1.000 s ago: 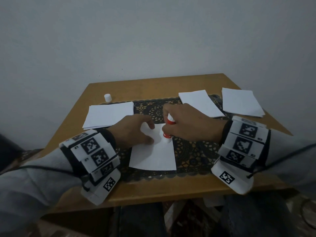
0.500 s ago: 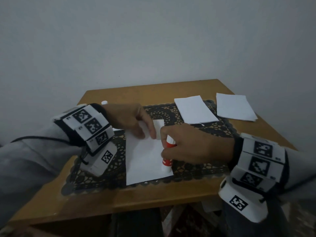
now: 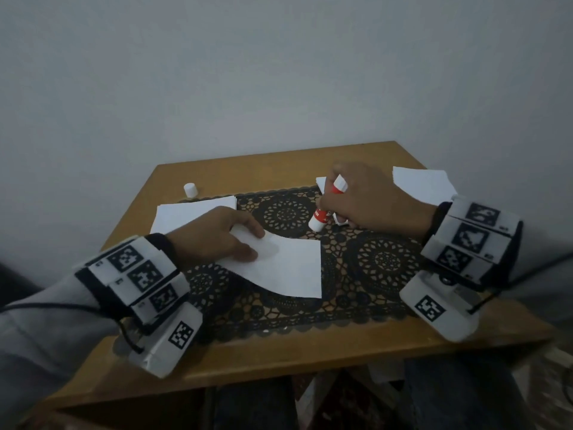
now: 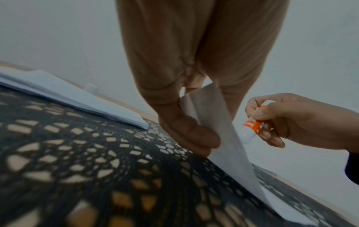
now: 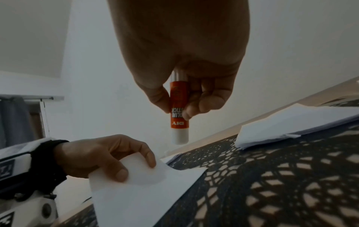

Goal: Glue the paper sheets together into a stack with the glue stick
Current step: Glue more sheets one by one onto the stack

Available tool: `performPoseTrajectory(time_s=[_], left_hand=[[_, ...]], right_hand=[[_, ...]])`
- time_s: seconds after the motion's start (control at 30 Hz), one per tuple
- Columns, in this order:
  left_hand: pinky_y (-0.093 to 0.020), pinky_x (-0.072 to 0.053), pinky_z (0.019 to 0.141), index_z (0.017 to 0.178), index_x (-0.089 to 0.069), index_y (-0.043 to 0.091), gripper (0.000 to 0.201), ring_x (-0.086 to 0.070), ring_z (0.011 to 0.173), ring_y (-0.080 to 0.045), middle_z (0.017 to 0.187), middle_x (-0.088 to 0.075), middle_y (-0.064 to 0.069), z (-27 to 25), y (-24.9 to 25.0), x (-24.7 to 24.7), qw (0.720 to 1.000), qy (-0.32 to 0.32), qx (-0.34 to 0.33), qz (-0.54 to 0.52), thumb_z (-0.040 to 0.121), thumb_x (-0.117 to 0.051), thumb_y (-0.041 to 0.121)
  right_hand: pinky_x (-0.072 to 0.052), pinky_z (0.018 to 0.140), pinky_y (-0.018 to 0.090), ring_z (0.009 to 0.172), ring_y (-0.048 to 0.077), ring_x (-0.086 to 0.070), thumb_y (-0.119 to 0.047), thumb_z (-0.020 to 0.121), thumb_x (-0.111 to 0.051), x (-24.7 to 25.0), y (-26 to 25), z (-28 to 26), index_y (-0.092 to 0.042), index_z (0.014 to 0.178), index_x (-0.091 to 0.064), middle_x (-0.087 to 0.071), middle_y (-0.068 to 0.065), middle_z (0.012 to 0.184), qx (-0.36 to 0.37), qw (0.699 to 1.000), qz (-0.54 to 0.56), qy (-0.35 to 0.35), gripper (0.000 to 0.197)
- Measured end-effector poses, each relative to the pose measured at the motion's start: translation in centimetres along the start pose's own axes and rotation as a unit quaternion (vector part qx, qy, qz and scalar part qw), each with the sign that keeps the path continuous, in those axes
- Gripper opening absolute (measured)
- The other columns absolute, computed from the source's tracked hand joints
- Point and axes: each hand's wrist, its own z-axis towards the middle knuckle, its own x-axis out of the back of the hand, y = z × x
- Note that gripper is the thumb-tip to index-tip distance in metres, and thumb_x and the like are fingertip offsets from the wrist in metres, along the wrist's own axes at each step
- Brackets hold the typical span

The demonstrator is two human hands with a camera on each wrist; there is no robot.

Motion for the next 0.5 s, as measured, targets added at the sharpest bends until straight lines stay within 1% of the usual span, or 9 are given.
performPoseTrajectory(time_s=[0.07, 0.1, 0.13, 0.2, 0.23, 0.27, 0.33, 0.37, 0.5], left_hand=[[-0.025, -0.043, 0.088, 0.098, -0.067, 0.031, 0.028, -0.054, 0.105, -0.01, 0.118, -0.059, 0.012, -0.4, -0.2, -0.8, 1.0, -0.003, 0.017, -0.005, 0.075, -0.079, 0.022], [-0.024, -0.042, 0.083, 0.098, -0.067, 0.03, 0.028, -0.052, 0.105, -0.01, 0.119, -0.057, 0.011, -0.5, -0.2, -1.2, 1.0, -0.008, 0.023, -0.006, 0.074, -0.079, 0.022], [-0.023, -0.039, 0.081, 0.099, -0.065, 0.03, 0.028, -0.051, 0.105, -0.011, 0.12, -0.055, 0.011, -0.6, -0.2, -1.4, 1.0, -0.013, 0.027, -0.002, 0.075, -0.079, 0.023], [-0.023, -0.037, 0.083, 0.099, -0.062, 0.032, 0.028, -0.047, 0.109, -0.012, 0.122, -0.052, 0.011, -0.7, -0.1, -1.7, 0.999, -0.019, 0.033, 0.008, 0.077, -0.077, 0.025], [-0.024, -0.037, 0.085, 0.098, -0.061, 0.033, 0.027, -0.047, 0.11, -0.013, 0.123, -0.051, 0.01, -0.7, -0.1, -1.8, 0.999, -0.019, 0.037, 0.008, 0.077, -0.077, 0.026], [-0.025, -0.038, 0.088, 0.097, -0.06, 0.034, 0.027, -0.047, 0.111, -0.014, 0.124, -0.051, 0.009, -0.7, -0.2, -1.9, 0.999, -0.017, 0.04, 0.007, 0.077, -0.077, 0.027], [-0.027, -0.039, 0.092, 0.098, -0.06, 0.033, 0.028, -0.047, 0.113, -0.015, 0.126, -0.051, 0.008, -0.8, -0.2, -2.0, 0.999, -0.013, 0.046, 0.004, 0.077, -0.077, 0.027], [-0.027, -0.039, 0.093, 0.099, -0.06, 0.032, 0.028, -0.047, 0.114, -0.015, 0.127, -0.051, 0.008, -0.9, -0.1, -2.1, 0.999, -0.012, 0.047, 0.005, 0.077, -0.076, 0.027], [-0.024, -0.034, 0.095, 0.103, -0.062, 0.032, 0.027, -0.045, 0.119, -0.012, 0.129, -0.051, 0.012, -1.1, 0.2, -2.2, 0.999, -0.031, 0.019, 0.01, 0.08, -0.074, 0.025]], right_hand=[[-0.054, 0.063, 0.031, 0.066, 0.014, -0.062, -0.032, 0.086, -0.065, -0.4, -0.1, -0.1, -0.015, 0.092, -0.058, -0.063, -0.003, 0.08, 0.006, 1.0, -0.025, -0.006, 0.019], [-0.054, 0.061, 0.029, 0.065, 0.012, -0.062, -0.032, 0.087, -0.065, -0.6, -0.1, -0.1, -0.015, 0.092, -0.058, -0.062, -0.004, 0.079, 0.006, 1.0, -0.028, -0.013, 0.019], [-0.054, 0.059, 0.027, 0.063, 0.011, -0.062, -0.031, 0.087, -0.065, -0.7, -0.1, -0.1, -0.014, 0.093, -0.058, -0.062, -0.005, 0.078, 0.005, 0.999, -0.023, -0.023, 0.019], [-0.054, 0.055, 0.025, 0.058, 0.01, -0.062, -0.029, 0.088, -0.064, -1.0, 0.0, 0.0, -0.013, 0.094, -0.057, -0.063, -0.005, 0.078, 0.0, 0.999, -0.013, -0.044, 0.019], [-0.054, 0.056, 0.025, 0.057, 0.009, -0.062, -0.03, 0.088, -0.064, -1.2, 0.1, 0.0, -0.013, 0.095, -0.057, -0.064, -0.004, 0.079, -0.003, 0.998, -0.019, -0.054, 0.019], [-0.054, 0.059, 0.027, 0.061, 0.01, -0.062, -0.031, 0.088, -0.064, -1.5, 0.1, 0.0, -0.014, 0.096, -0.057, -0.065, -0.002, 0.083, -0.002, 0.997, -0.034, -0.062, 0.02], [-0.052, 0.068, 0.031, 0.074, 0.013, -0.06, -0.032, 0.088, -0.063, -2.1, 0.2, -0.2, -0.015, 0.097, -0.056, -0.063, 0.0, 0.092, 0.007, 0.995, -0.071, -0.069, 0.02], [-0.051, 0.07, 0.031, 0.078, 0.014, -0.058, -0.032, 0.089, -0.062, -2.4, 0.3, -0.3, -0.016, 0.097, -0.055, -0.062, 0.0, 0.094, 0.014, 0.994, -0.082, -0.069, 0.02], [-0.045, 0.063, 0.029, 0.074, 0.012, -0.055, -0.031, 0.088, -0.062, -2.7, 0.2, -0.7, -0.019, 0.094, -0.051, -0.06, -0.002, 0.087, 0.036, 0.993, -0.089, -0.073, 0.017]])
